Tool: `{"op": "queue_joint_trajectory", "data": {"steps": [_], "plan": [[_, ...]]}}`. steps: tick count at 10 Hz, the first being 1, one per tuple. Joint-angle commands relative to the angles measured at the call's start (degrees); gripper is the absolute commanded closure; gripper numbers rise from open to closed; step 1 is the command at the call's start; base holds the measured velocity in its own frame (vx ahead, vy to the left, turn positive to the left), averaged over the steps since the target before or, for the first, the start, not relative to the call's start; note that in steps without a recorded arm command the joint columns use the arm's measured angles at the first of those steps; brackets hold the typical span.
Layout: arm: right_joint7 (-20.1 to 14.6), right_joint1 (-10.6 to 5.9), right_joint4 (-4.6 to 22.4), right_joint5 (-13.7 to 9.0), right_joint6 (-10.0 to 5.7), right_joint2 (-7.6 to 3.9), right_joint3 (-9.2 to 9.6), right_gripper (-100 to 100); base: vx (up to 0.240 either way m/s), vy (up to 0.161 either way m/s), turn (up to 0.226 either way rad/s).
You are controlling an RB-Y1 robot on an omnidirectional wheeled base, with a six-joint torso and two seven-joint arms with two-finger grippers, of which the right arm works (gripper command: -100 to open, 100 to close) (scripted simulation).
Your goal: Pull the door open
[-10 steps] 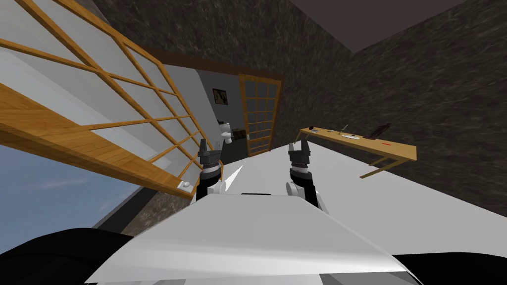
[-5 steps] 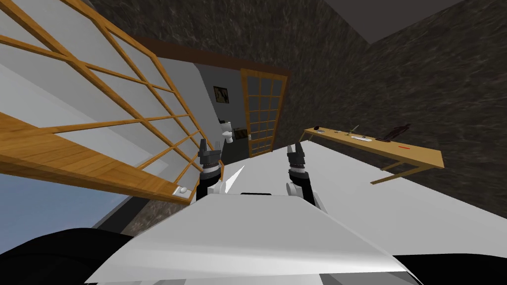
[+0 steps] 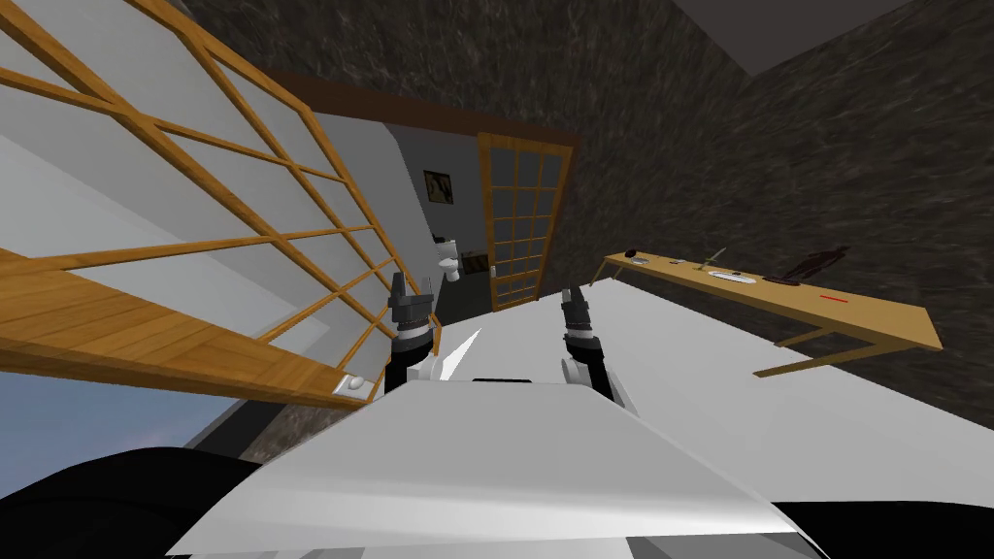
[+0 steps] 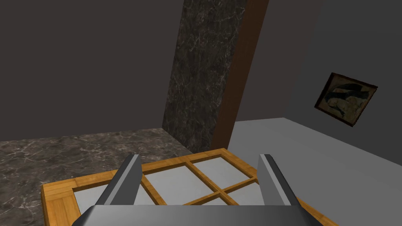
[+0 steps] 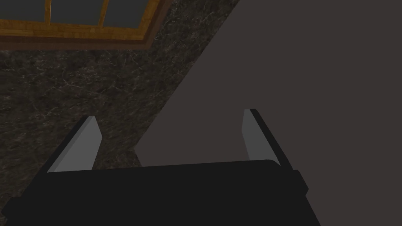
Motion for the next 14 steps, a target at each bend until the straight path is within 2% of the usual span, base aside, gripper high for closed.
{"op": "queue_joint_trajectory", "data": {"steps": [1,14], "plan": [[1.8,-0.48,2.0,0.6,-0.66,-0.34,-0.44,-100,0.114,0.033,0.048],[15.4,-5.33,18.1,5.4,-4.45,-2.73,-4.78,-100,0.099,0.029,0.057]]}}
